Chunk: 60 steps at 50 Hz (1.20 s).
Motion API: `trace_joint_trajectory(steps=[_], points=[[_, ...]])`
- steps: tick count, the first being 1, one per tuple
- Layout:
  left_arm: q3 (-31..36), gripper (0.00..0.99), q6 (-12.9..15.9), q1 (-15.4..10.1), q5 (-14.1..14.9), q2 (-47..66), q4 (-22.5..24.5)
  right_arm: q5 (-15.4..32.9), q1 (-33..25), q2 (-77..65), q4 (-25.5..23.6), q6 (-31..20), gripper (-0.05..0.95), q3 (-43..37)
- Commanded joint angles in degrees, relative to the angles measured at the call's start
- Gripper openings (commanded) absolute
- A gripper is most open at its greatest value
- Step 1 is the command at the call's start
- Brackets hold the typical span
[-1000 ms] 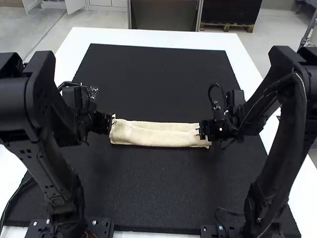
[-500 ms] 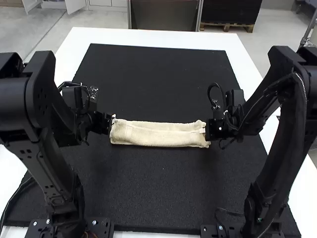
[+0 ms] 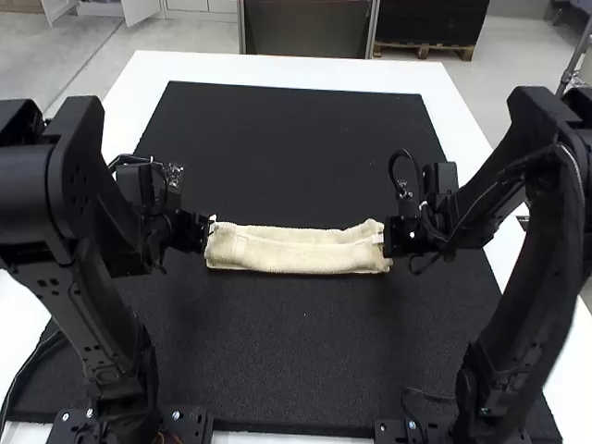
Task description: Fold the towel.
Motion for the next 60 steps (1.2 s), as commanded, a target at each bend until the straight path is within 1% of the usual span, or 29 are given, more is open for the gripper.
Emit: trace_joint_trajectory(steps=[1,12,14,16,18,23,28,32,41,46,53,60], points=[[-0.1,0.961,-0.6,1.0,0.8,-1.2,0.6,-1.8,1.3,-2.5,-0.9,1.0,-0.02,2.7],[-0.2,0.961,-0.7,1.2,0.6,-1.2,0.9,-3.6,2.2,-4.9,-3.4,2.2,-0.02,3.9],[-0.2,0.961,-0.8,1.2,-0.3,-1.2,1.0,-4.4,2.9,-5.2,-3.6,2.8,-0.02,4.2],[-0.2,0.961,-1.1,1.3,-1.8,-1.2,1.1,-5.2,4.0,-5.3,-4.0,3.4,-0.02,4.7],[-0.2,0.961,-1.1,1.6,-1.8,-1.2,1.1,-5.6,4.9,-5.2,-4.3,3.8,-0.02,5.0],[-0.6,0.961,-1.2,3.2,-2.5,-1.3,2.3,-6.0,7.6,-5.2,-4.6,4.9,-0.02,5.8],[-0.8,0.961,-1.6,5.5,-4.2,-1.3,5.0,-6.0,10.4,-5.2,-5.0,5.4,-0.02,6.6],[-0.8,0.961,-2.3,7.5,-4.2,-1.5,6.0,-6.2,12.4,-5.2,-5.1,5.9,-0.02,7.2],[-0.8,0.961,-2.3,12.1,-4.0,-1.8,6.2,-7.3,17.1,-4.8,-5.1,7.1,-0.02,9.2],[-0.8,0.961,-2.1,13.8,-3.5,-1.8,5.9,-7.3,20.1,-4.1,-5.2,7.5,-0.02,10.7],[-1.4,0.961,-2.0,14.8,-3.3,-1.8,6.5,-6.9,24.3,-2.6,-5.1,8.3,-0.02,12.4],[-1.7,0.961,-2.0,14.8,-3.0,-1.8,6.6,-7.0,27.5,-1.0,-4.9,8.3,-0.02,13.4]])
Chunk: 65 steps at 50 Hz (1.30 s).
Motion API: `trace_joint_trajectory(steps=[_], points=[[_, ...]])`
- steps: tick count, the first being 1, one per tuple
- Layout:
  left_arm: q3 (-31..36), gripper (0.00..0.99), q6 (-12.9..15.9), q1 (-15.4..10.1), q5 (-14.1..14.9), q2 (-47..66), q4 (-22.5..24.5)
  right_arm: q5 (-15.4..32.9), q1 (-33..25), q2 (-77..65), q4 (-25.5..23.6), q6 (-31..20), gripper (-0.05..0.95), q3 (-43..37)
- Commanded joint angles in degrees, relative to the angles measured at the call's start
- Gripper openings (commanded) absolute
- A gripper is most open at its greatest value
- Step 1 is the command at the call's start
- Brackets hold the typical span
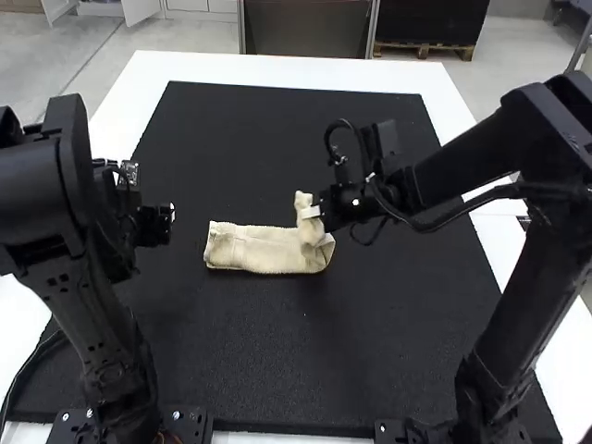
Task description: Fold the towel.
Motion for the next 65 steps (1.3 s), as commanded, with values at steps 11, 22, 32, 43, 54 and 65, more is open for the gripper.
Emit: trace_joint_trajectory(steps=[11,22,32,43,54,65], points=[[-1.0,0.961,-0.3,0.7,0.6,-1.9,1.4,-1.0,5.0,4.2,1.8,0.6,-0.02,3.2],[-1.2,0.961,-0.5,0.3,0.6,-2.6,1.7,-1.6,6.5,7.4,2.6,0.2,-0.02,5.7],[-1.1,0.961,-0.7,0.2,1.1,-3.3,1.2,-1.6,7.7,10.8,2.8,-0.3,-0.02,8.6],[-1.2,0.961,-1.3,0.2,1.6,-4.4,1.0,-1.7,8.6,14.4,2.8,-0.9,-0.02,12.1],[-1.3,0.961,-1.4,0.2,2.0,-5.5,0.7,-1.9,9.3,17.0,2.7,-0.9,-0.02,15.2],[-1.3,0.961,-1.5,0.1,2.3,-6.3,0.5,-1.9,10.7,19.0,2.7,-0.9,-0.02,17.9]])
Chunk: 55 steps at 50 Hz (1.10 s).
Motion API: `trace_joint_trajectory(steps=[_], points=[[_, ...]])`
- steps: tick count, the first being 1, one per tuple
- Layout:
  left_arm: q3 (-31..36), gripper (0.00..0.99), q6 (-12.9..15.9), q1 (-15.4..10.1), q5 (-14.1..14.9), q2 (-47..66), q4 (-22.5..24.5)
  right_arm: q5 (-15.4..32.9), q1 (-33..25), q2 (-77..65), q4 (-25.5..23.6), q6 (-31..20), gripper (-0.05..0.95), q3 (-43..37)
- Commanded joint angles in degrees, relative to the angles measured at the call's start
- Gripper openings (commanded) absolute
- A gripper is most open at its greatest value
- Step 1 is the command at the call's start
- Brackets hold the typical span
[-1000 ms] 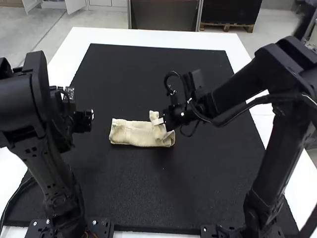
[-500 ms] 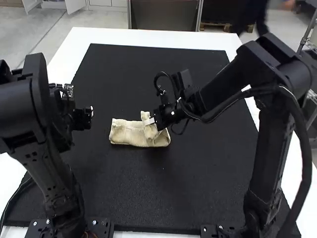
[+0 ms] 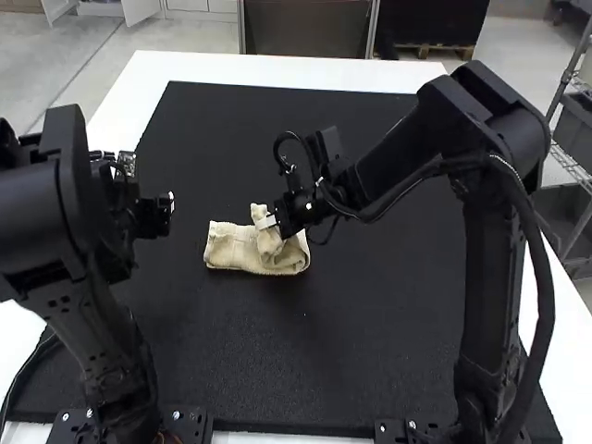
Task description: Fold the towel.
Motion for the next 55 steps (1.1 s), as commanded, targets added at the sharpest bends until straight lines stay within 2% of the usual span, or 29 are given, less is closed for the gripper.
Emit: trace_joint_trajectory(steps=[1,36,37,42,45,49,55], points=[[-1.0,0.961,-0.6,0.2,1.1,-1.4,-0.1,-1.2,1.5,0.9,0.4,-0.6,-0.02,2.7],[-0.9,0.959,-0.8,0.2,1.8,-1.4,-0.8,-1.1,3.4,7.1,0.3,1.0,-0.02,10.5],[-1.0,0.959,-0.8,0.2,1.8,-1.4,-0.8,-1.1,3.4,7.3,0.3,1.0,0.0,10.7],[-1.0,0.959,-0.7,0.2,1.8,-1.4,-0.8,-1.1,3.9,7.4,0.4,1.1,0.25,10.7],[-1.0,0.959,-0.7,0.2,1.8,-1.4,-0.9,-1.1,4.3,7.5,0.5,1.6,0.3,10.7],[-1.0,0.959,-0.7,0.2,1.8,-1.5,-0.9,-1.1,4.8,7.4,0.5,2.0,0.43,10.8],[-1.0,0.959,-0.7,0.2,1.8,-1.4,-0.9,-1.1,5.3,7.5,0.7,2.6,0.48,11.2]])
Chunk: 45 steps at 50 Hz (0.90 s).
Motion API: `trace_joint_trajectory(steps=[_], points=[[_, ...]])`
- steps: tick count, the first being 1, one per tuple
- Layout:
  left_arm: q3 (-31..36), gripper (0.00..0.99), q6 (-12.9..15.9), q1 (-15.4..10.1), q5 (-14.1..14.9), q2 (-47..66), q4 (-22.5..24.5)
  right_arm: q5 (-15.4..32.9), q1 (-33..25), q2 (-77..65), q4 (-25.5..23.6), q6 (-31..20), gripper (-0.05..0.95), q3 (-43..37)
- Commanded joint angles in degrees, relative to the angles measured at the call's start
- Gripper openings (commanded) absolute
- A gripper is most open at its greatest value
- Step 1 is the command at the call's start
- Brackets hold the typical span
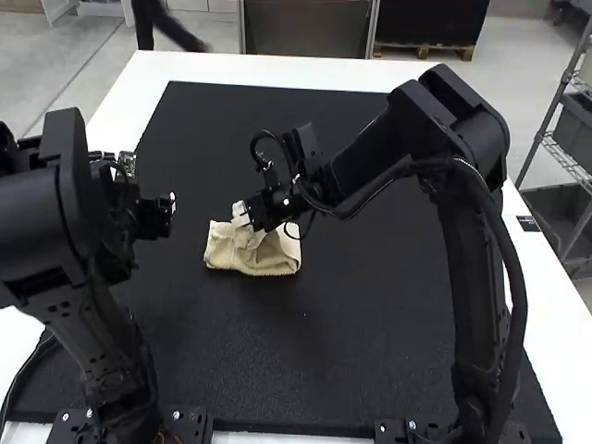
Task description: Fold the towel.
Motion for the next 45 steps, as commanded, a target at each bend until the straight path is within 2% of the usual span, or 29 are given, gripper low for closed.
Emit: trace_joint_trajectory(steps=[1,21,36,37,41,42,45], points=[[-0.7,0.961,-0.3,0.2,0.9,-0.9,0.3,-0.9,1.3,0.2,0.7,1.1,0.48,2.0],[-1.0,0.959,-0.4,0.2,1.2,-0.9,0.3,-3.9,2.4,0.2,0.6,4.4,0.5,3.9],[-1.0,0.959,-0.4,0.2,1.2,-0.9,0.5,-5.4,2.5,0.1,0.4,4.9,0.49,4.7],[-1.0,0.959,-0.4,0.2,1.1,-0.9,0.4,-5.7,2.4,0.0,0.4,4.8,0.43,4.6],[-1.0,0.959,-0.4,0.2,1.1,-0.9,0.4,-6.3,2.0,-0.2,0.4,4.5,0.02,4.3],[-1.0,0.959,-0.5,0.2,1.2,-0.9,0.4,-6.3,1.9,-0.2,0.4,4.5,-0.02,4.3],[-1.0,0.959,-0.5,0.2,1.2,-0.9,0.4,-6.4,1.5,-0.1,0.4,4.7,-0.02,4.2]])
